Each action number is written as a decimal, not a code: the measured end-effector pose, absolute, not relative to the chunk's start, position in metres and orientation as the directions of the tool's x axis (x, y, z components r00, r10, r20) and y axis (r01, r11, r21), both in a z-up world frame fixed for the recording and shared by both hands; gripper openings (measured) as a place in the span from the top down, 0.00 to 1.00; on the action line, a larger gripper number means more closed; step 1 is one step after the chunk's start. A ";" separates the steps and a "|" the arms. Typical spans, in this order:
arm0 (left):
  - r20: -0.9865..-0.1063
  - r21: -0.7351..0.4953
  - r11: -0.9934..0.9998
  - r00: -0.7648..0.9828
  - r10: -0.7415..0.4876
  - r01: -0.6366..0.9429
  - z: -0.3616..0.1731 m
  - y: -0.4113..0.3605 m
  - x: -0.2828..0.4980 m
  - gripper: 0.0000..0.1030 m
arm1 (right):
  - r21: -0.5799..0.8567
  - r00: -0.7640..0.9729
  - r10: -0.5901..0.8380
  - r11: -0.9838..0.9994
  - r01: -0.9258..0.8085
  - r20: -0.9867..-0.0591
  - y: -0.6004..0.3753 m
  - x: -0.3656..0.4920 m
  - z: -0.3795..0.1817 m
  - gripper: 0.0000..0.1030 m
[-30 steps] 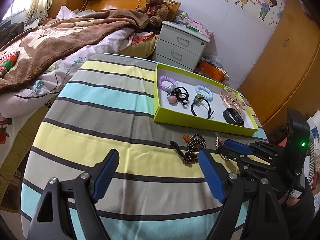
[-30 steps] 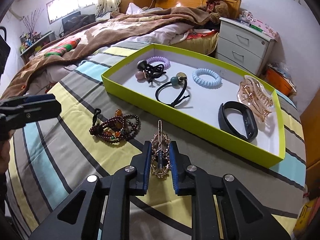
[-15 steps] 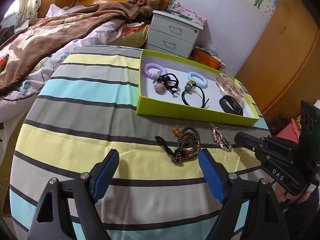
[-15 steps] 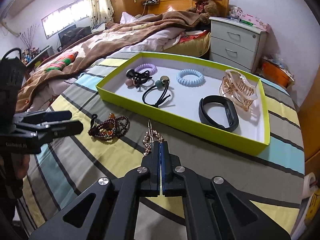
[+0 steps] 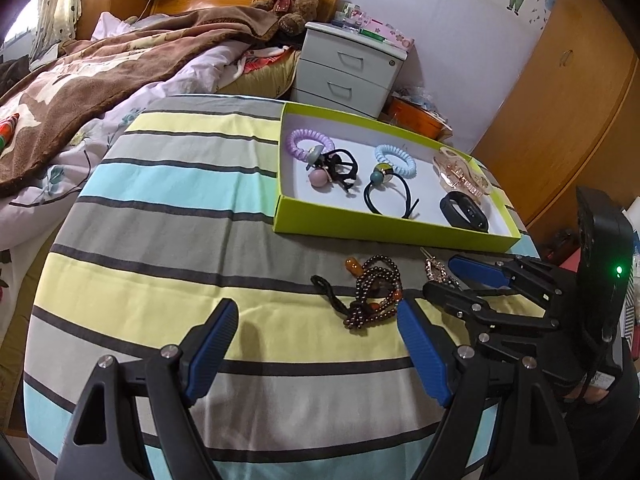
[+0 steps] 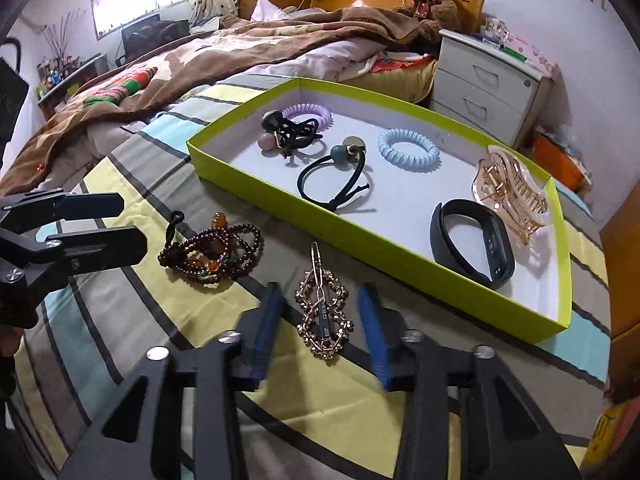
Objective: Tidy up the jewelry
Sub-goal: 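Lower the right tool onto the gold ornate hair clip and grasp it, then grasp the brown bead bracelet with the left tool, then carry the bead bracelet with the left tool while the right tool carries the gold clip into the box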
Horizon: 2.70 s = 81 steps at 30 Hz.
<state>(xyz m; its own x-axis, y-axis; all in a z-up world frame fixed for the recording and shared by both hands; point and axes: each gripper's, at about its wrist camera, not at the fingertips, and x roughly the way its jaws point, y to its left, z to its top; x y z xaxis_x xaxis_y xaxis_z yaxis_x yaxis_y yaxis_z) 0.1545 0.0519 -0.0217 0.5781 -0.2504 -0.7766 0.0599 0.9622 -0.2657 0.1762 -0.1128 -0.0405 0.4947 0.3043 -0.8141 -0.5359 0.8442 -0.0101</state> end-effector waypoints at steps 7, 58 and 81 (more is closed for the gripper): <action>-0.784 -0.255 0.963 0.566 -0.256 0.082 -0.026 0.045 0.157 0.19 | 0.013 0.509 0.322 0.854 -0.520 -0.798 -0.122 0.172 -0.035 0.91; -0.802 -0.059 0.978 0.575 -0.164 0.198 -0.021 -0.010 0.179 0.89 | 0.094 0.614 0.363 0.900 -0.425 -0.701 -0.179 0.155 0.009 0.96; -0.683 -0.093 0.981 0.706 -0.189 0.173 0.055 0.012 0.175 0.89 | 0.034 0.706 0.341 0.912 -0.410 -0.621 -0.177 0.166 0.071 0.96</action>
<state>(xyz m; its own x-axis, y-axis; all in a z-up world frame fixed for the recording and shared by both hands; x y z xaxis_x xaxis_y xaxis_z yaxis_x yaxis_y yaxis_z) 0.1750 0.0117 0.0550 0.7057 -0.1891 -0.6828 0.1732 0.9805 -0.0926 0.1656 -0.1772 0.0710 0.7058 0.3406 -0.6212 -0.4096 0.9116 0.0344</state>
